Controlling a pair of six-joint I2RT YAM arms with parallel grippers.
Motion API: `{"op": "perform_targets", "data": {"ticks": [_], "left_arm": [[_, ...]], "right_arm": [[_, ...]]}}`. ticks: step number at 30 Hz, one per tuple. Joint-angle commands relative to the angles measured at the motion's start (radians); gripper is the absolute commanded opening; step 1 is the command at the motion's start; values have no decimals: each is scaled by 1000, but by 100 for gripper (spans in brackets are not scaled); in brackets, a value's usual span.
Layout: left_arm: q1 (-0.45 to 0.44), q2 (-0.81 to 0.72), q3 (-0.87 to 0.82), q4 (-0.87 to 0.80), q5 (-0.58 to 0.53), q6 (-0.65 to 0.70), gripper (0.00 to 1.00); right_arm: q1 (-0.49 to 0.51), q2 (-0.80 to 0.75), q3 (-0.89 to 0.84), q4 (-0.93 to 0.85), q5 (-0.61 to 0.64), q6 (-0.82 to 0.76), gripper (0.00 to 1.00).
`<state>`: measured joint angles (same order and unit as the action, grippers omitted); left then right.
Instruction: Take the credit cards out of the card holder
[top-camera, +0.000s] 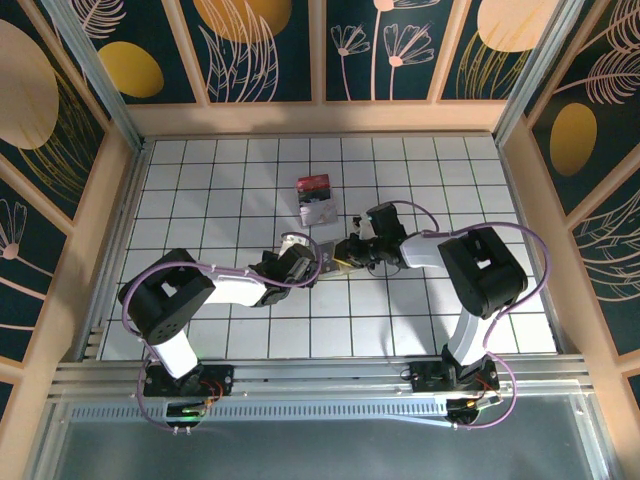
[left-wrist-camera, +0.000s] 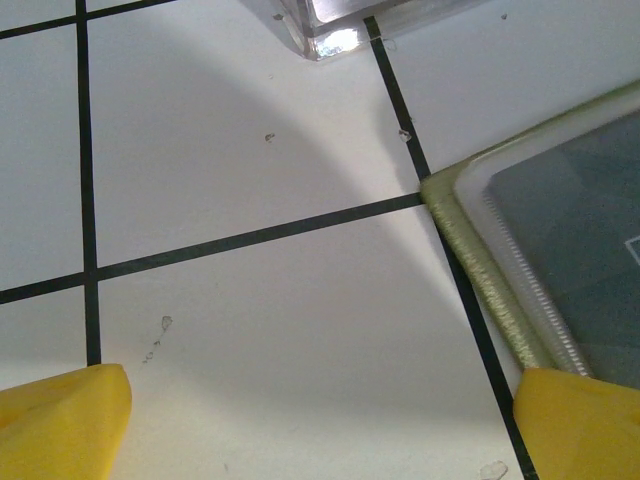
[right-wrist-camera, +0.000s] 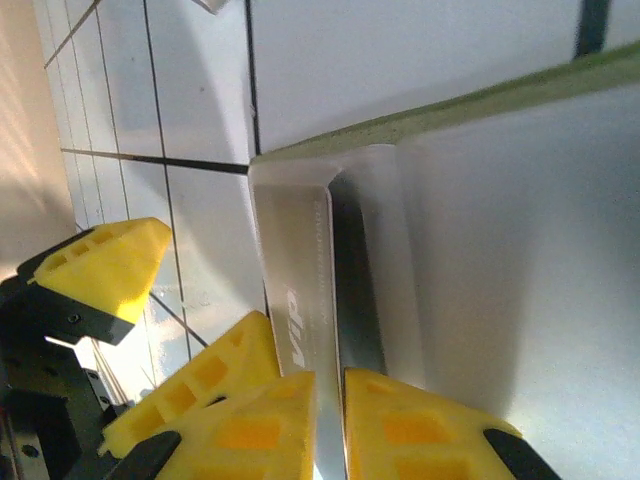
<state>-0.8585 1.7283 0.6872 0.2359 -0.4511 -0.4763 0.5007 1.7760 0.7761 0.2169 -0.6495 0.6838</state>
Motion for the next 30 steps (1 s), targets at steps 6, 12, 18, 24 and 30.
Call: {"op": "perform_targets", "data": {"ticks": [6, 12, 18, 24, 30], "left_arm": [[-4, 37, 21, -35, 0, -1, 99], [-4, 38, 20, -41, -4, -2, 99], [-3, 38, 20, -44, -6, -5, 99], [-3, 38, 21, -43, -9, -4, 99], [-4, -6, 35, -54, -11, -4, 99]], "right_arm": [[-23, -47, -44, 93, -101, 49, 15], [-36, -61, -67, 118, -110, 63, 15], [-53, -76, -79, 109, -101, 60, 15], [-64, -86, -83, 95, -85, 53, 15], [-64, -70, -81, 98, -82, 55, 13]]}}
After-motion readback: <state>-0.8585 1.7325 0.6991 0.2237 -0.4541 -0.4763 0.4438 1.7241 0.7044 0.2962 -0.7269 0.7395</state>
